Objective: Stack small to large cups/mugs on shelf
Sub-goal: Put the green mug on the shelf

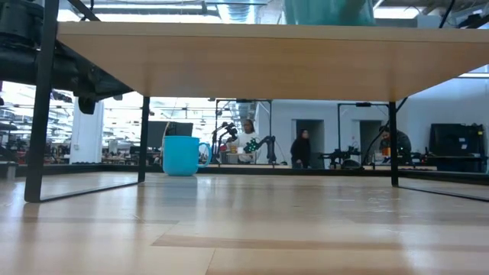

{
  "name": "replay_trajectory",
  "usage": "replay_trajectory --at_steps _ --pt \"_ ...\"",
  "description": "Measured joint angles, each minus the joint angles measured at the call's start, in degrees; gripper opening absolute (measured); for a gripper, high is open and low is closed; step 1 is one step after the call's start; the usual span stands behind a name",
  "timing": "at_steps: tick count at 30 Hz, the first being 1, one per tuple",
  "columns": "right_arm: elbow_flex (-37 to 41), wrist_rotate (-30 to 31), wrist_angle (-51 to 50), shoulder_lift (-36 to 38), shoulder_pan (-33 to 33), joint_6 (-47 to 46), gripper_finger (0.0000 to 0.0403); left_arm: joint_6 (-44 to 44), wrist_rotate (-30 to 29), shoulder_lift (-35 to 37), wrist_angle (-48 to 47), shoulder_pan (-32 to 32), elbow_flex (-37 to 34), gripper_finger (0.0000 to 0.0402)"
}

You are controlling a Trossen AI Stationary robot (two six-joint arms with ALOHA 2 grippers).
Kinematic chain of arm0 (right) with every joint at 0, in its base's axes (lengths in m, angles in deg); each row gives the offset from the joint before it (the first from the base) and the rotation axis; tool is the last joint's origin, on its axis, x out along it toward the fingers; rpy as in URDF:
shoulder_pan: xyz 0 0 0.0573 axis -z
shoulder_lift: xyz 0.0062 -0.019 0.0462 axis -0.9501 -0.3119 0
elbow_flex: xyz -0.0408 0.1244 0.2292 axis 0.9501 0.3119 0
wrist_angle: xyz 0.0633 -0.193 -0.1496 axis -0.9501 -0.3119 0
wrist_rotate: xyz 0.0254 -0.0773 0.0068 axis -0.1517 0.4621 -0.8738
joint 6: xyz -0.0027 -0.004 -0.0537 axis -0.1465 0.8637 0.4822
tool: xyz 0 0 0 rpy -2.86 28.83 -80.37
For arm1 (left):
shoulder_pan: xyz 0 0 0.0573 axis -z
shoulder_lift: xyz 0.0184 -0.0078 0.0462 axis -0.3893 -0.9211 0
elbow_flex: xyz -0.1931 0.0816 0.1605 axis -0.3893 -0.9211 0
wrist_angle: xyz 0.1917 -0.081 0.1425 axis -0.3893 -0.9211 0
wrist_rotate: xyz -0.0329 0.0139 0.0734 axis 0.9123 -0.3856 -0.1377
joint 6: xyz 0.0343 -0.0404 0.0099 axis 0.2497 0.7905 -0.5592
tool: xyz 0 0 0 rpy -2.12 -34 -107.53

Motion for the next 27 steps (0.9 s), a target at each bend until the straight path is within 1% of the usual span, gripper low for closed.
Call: replay_trajectory --at_steps 6,9,14,18,27 --pt "1.9 2.6 -0.1 2.4 -2.6 -5.2 0.0029 0.0 0.0 -0.5 0.1 0.0 0.0 0.0" --pt "2.8 3.4 0.2 2.9 -3.5 -5.7 0.0029 0.0 0.0 -0.6 0.1 0.0 0.0 0.0" --pt "7.2 3.5 -0.2 5.0 -3.4 -5.7 0.0029 0.0 0.0 -0.6 0.1 0.0 0.0 0.0" --pt "10.8 3.5 0.4 6.6 -3.3 -8.7 0.0029 -0.2 0.0 -0.7 0.1 0.0 0.0 0.0" --pt "12.3 3.7 0.3 7.7 -3.8 -10.2 0.0029 -0.3 0.0 -0.7 0.1 0.0 0.0 0.0"
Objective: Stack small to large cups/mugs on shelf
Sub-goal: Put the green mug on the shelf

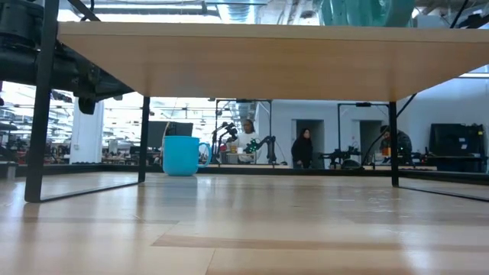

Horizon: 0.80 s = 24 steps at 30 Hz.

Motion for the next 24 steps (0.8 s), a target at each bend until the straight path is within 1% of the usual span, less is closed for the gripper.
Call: replay_trajectory --at_steps 5,12,19,24 --pt "0.1 -0.5 -0.2 -0.1 0.1 0.1 0.0042 0.0 0.0 0.0 0.0 0.0 0.0 0.0" --pt "0.1 -0.8 0.0 -0.1 0.1 1.6 0.0037 0.0 0.0 0.0 0.0 0.0 0.0 0.0" --pt "0.2 -1.3 -0.1 -0.2 0.1 2.3 0.0078 0.0 0.0 0.0 0.0 0.0 0.0 0.0" --pt "0.2 -1.3 -0.1 -0.2 0.1 3.1 0.01 0.0 -0.1 0.0 0.0 0.0 0.0 0.0"
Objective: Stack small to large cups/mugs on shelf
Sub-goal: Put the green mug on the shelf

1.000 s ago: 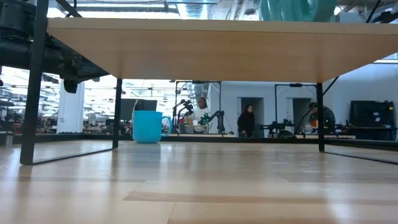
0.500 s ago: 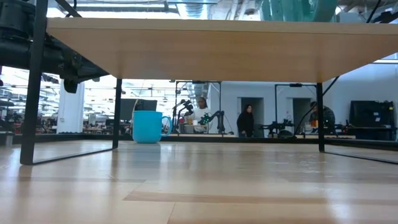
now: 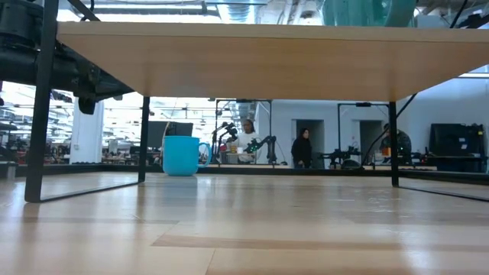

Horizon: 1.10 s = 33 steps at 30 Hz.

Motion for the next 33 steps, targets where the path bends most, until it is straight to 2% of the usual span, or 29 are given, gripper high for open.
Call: replay_trajectory --at_steps 13,23,33 --pt "0.0 0.2 0.1 0.0 0.0 0.6 0.013 0.0 0.0 0.0 0.0 0.0 0.0 0.0" --pt "0.0 0.0 -0.1 0.0 0.0 0.6 0.0169 0.0 0.0 0.0 0.0 0.0 0.0 0.0" --pt "0.0 -2.4 0.2 0.0 1.5 5.6 0.0189 0.0 -0.1 0.0 0.0 0.0 0.0 0.0"
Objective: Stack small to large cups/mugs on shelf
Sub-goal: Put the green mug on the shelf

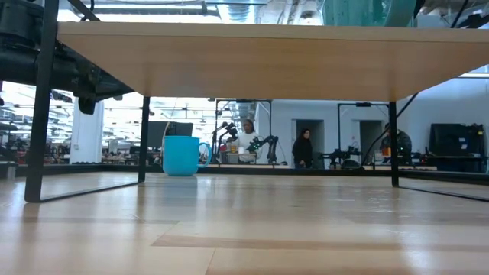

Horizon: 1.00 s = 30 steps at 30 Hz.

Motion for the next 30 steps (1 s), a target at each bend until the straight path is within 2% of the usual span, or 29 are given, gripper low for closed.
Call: replay_trajectory --at_steps 8,14,23,30 --pt "-0.4 -1.3 0.4 0.0 2.5 4.3 0.019 0.0 0.0 0.0 0.0 0.0 0.0 0.0" --pt "-5.1 -0.9 0.2 0.0 3.9 8.3 0.0187 0.0 0.0 0.0 0.0 0.0 0.0 0.0" --pt "-12.2 3.6 -0.3 0.0 6.7 14.7 0.0177 -0.7 0.0 0.0 0.0 0.0 0.0 0.0" --pt "-12.5 3.7 -0.3 0.0 9.0 17.4 0.0159 -2.7 0.1 0.0 0.0 0.0 0.0 0.0"
